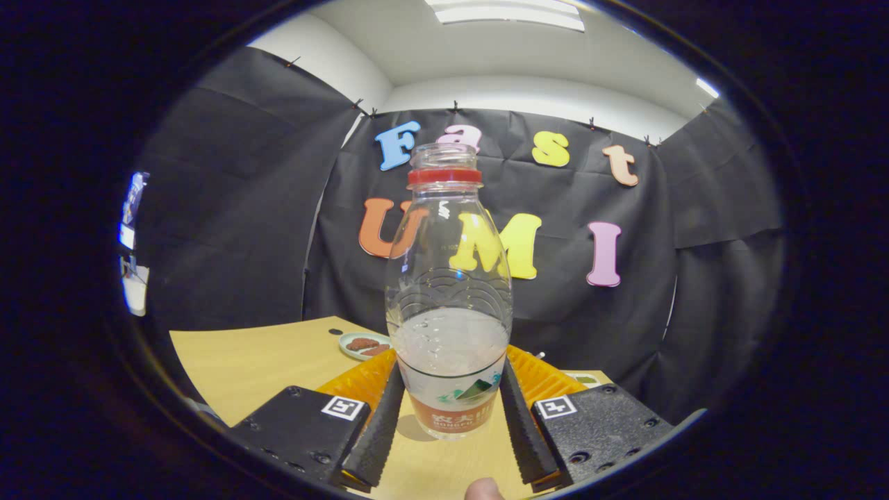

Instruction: Take the bottle from table, then pour the juice into the cup, finally place the bottle on the coaster

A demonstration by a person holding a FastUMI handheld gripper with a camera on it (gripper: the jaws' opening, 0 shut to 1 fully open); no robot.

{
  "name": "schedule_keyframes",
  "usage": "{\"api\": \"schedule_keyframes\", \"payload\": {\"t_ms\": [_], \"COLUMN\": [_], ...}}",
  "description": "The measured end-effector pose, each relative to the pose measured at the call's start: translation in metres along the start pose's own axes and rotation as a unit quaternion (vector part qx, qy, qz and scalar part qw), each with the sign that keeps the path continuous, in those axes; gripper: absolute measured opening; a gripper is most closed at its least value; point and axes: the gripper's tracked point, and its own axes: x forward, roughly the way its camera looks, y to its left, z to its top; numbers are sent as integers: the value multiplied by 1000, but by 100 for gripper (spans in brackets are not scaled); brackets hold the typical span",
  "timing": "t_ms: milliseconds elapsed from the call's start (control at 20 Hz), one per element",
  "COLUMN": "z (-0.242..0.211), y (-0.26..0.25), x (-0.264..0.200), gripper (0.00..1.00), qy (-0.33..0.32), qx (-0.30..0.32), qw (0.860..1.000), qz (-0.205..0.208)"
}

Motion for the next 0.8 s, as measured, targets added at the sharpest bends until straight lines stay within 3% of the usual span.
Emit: {"api": "schedule_keyframes", "payload": {"t_ms": [400, 800], "z": [-7, -83], "y": [7, 19], "x": [79, 133], "gripper": [75, 75], "qy": [-7, 44], "qx": [20, 64], "qw": [1000, 997], "qz": [15, 30]}}
